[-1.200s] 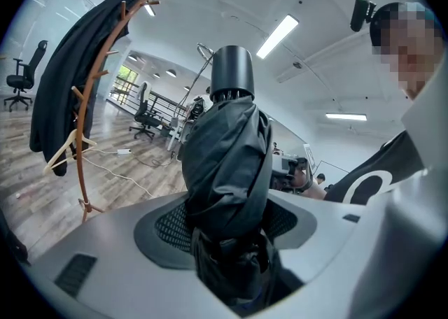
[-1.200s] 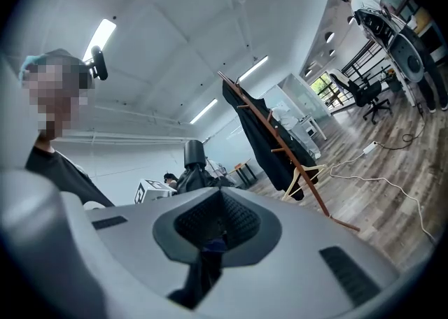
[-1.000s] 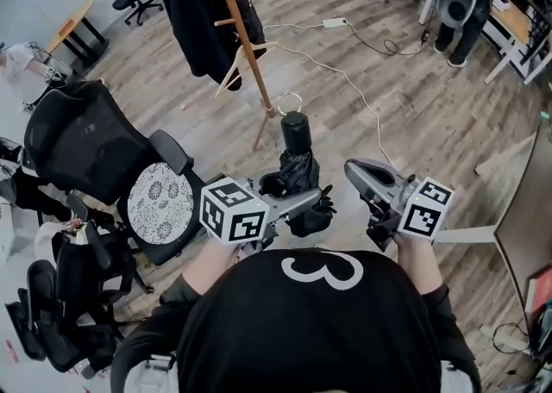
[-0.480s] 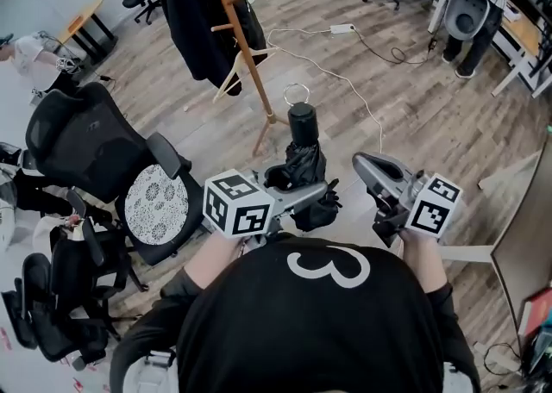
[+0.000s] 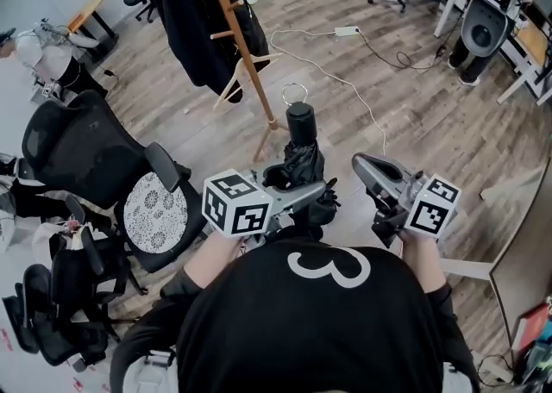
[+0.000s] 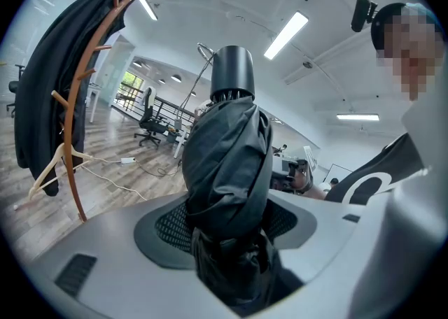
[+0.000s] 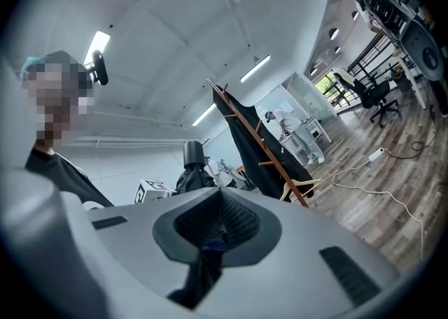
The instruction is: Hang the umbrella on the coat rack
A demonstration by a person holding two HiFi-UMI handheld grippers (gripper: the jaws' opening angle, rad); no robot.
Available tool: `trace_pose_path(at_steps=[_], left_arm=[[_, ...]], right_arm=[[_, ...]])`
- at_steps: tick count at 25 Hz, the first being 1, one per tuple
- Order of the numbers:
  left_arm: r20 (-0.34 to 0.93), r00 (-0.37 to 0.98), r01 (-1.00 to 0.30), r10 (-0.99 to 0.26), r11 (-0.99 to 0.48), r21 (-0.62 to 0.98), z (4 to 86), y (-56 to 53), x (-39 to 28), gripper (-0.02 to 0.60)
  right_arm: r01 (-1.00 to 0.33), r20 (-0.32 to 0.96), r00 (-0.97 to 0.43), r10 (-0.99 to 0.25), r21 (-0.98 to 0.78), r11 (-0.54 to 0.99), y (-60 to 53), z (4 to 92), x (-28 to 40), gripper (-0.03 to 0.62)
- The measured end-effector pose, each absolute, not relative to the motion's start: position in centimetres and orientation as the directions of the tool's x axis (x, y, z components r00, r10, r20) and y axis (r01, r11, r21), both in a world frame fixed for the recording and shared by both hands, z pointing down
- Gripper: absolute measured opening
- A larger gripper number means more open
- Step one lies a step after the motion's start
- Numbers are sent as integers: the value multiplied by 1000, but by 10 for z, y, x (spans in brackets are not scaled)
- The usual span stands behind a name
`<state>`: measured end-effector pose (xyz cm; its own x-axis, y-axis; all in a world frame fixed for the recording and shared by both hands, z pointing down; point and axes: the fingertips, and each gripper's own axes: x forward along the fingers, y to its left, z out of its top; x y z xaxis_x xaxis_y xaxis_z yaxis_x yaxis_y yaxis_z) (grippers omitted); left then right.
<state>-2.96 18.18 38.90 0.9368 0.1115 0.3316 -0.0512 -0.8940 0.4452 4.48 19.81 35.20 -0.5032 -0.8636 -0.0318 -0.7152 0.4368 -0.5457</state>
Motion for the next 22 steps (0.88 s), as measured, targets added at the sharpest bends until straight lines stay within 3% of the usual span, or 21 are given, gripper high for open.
trace_pose_path(at_steps=[22], left_arm=[[332,942,-124,53,-864,488,392,-10,-9,273]], right_arm=[[-695,38,-556,-831,-569,439,6,355,65,26]])
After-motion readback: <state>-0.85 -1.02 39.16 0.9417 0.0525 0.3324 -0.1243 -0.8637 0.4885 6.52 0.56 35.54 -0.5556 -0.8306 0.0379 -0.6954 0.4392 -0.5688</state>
